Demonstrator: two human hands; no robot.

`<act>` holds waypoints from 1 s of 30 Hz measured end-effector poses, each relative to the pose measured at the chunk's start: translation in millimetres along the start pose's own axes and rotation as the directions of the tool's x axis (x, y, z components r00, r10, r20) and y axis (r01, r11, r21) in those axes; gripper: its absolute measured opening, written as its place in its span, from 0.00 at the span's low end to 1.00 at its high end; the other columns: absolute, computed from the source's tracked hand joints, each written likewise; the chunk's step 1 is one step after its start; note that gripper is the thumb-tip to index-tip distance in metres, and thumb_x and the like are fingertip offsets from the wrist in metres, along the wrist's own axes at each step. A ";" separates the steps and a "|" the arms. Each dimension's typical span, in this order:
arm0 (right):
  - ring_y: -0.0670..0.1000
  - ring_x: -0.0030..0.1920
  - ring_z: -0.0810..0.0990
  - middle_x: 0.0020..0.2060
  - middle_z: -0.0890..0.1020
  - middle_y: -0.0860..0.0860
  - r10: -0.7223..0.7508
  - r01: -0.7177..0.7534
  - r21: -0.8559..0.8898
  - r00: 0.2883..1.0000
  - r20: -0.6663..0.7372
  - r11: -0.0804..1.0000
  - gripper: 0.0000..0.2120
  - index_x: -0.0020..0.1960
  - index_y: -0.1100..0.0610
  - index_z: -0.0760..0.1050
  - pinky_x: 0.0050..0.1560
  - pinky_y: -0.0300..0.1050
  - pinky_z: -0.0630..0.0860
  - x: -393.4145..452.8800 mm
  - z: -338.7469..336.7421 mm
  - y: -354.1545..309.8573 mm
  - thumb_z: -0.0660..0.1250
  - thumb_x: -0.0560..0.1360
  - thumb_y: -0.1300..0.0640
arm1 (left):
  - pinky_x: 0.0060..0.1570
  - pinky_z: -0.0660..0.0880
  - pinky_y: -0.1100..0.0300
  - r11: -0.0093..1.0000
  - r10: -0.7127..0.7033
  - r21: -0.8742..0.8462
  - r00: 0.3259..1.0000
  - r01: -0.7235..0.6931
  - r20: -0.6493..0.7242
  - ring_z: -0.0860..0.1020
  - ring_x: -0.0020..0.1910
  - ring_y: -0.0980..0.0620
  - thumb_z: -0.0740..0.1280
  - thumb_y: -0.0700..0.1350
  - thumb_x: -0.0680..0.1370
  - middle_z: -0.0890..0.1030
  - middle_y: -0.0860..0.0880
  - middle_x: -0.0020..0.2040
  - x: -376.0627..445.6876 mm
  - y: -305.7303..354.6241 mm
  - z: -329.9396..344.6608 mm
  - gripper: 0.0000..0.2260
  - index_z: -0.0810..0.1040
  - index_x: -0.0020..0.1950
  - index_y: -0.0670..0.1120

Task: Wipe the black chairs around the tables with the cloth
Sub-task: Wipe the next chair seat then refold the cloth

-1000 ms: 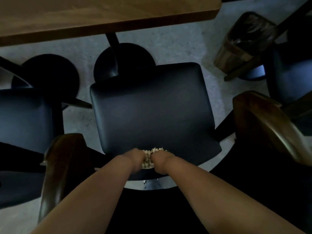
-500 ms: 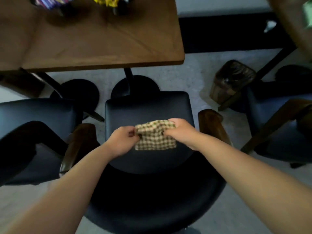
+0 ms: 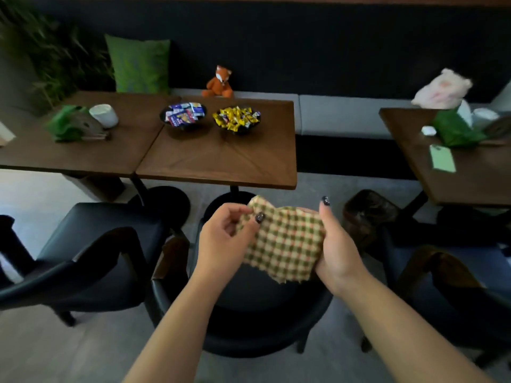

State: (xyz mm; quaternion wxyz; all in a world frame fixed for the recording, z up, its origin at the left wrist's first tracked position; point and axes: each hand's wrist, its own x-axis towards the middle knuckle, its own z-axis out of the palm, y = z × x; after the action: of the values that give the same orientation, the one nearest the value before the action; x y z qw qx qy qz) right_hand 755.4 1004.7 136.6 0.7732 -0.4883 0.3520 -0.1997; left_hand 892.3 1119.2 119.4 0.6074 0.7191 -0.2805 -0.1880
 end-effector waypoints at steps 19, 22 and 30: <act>0.52 0.49 0.84 0.47 0.85 0.54 -0.339 0.359 0.005 0.885 -0.321 0.933 0.06 0.48 0.56 0.83 0.48 0.46 0.78 -121.1 186.7 19.3 0.70 0.72 0.57 | 0.41 0.74 0.62 0.972 0.170 -0.197 0.962 -0.127 0.216 0.77 0.38 0.60 0.67 0.47 0.79 0.82 0.54 0.37 -38.9 62.9 -197.3 0.08 0.80 0.40 0.51; 0.52 0.48 0.84 0.46 0.85 0.54 -0.317 0.349 0.056 0.897 -0.307 0.935 0.06 0.48 0.56 0.83 0.45 0.45 0.78 -136.9 218.0 33.0 0.70 0.72 0.58 | 0.46 0.76 0.56 0.979 0.125 -0.191 0.940 -0.066 0.316 0.79 0.41 0.56 0.68 0.49 0.78 0.84 0.48 0.42 -53.8 68.2 -232.2 0.08 0.83 0.41 0.50; 0.52 0.47 0.85 0.44 0.86 0.54 -0.386 0.406 -0.006 0.866 -0.319 0.914 0.09 0.43 0.54 0.84 0.46 0.48 0.78 -177.2 247.1 44.4 0.75 0.64 0.53 | 0.45 0.81 0.55 0.957 0.128 -0.282 0.967 -0.063 0.220 0.82 0.44 0.53 0.67 0.53 0.75 0.85 0.50 0.42 -93.9 63.5 -271.8 0.08 0.84 0.41 0.53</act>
State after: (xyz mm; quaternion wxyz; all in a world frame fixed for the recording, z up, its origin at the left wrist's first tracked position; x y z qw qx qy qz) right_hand 817.4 1291.8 226.7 0.6646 -0.4882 0.3562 -0.4395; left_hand 974.7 1380.6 227.0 0.6714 0.5865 -0.3566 -0.2792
